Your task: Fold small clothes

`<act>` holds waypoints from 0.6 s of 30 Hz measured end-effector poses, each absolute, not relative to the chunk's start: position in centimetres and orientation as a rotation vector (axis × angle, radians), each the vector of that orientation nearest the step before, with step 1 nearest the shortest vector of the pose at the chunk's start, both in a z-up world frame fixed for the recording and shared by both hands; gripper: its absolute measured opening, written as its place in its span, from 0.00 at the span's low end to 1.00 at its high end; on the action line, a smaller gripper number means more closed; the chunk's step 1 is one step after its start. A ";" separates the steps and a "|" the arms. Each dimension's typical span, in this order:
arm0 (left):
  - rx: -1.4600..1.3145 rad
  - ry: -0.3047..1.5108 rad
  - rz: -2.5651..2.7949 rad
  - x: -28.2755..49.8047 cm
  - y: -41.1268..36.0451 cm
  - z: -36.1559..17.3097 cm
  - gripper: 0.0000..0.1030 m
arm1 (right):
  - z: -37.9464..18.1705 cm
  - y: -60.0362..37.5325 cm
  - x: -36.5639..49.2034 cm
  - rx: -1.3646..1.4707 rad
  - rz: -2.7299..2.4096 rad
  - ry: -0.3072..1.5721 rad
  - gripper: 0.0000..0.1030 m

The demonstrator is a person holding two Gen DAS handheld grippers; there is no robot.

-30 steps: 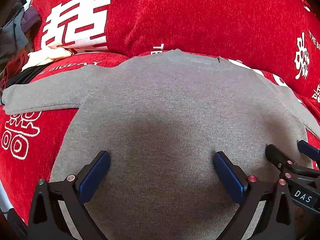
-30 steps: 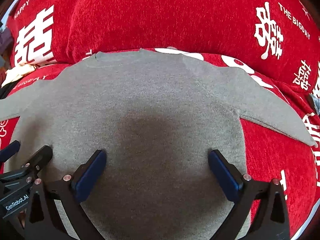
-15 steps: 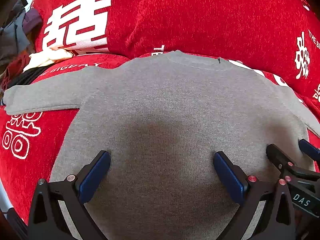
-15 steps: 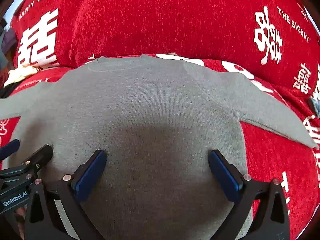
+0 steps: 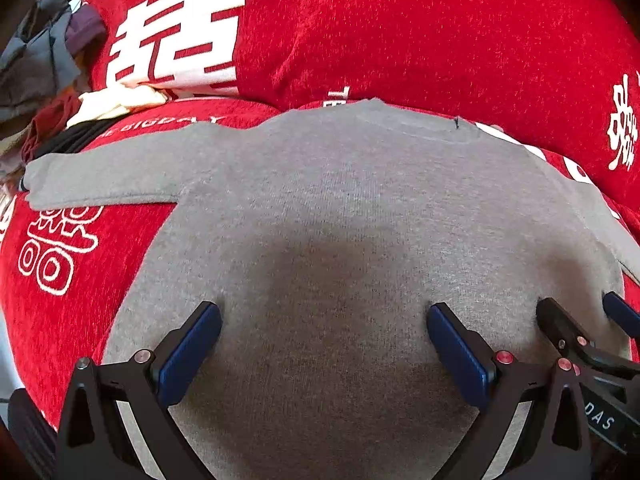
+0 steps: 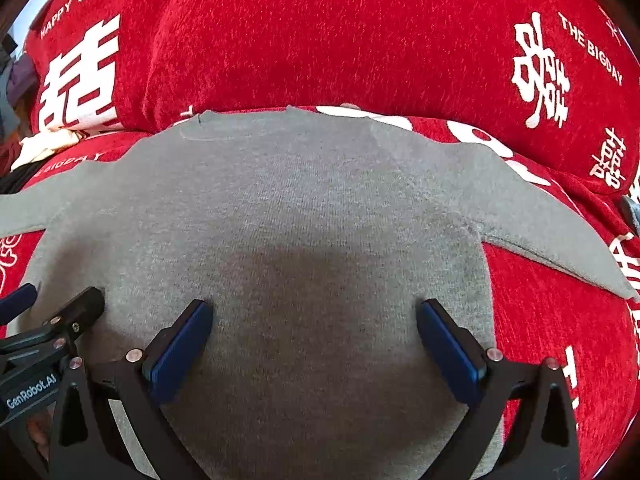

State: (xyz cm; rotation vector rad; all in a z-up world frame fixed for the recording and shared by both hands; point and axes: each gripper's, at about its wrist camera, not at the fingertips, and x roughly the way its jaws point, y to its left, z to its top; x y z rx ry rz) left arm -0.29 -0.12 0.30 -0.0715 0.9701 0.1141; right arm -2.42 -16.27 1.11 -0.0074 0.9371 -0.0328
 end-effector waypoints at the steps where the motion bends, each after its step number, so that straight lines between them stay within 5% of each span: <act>1: -0.064 0.990 0.107 0.0 -0.1 0.3 1.00 | 1.2 -16.2 -2.4 -0.014 -0.028 0.945 0.99; 10: -0.129 1.107 0.069 1.7 -0.1 1.6 1.00 | 3.0 -17.9 -2.8 -0.032 -0.027 0.971 0.99; 18: -0.076 1.090 0.033 3.8 -5.9 2.3 1.00 | 4.8 -30.2 -3.9 0.192 -0.252 0.936 1.00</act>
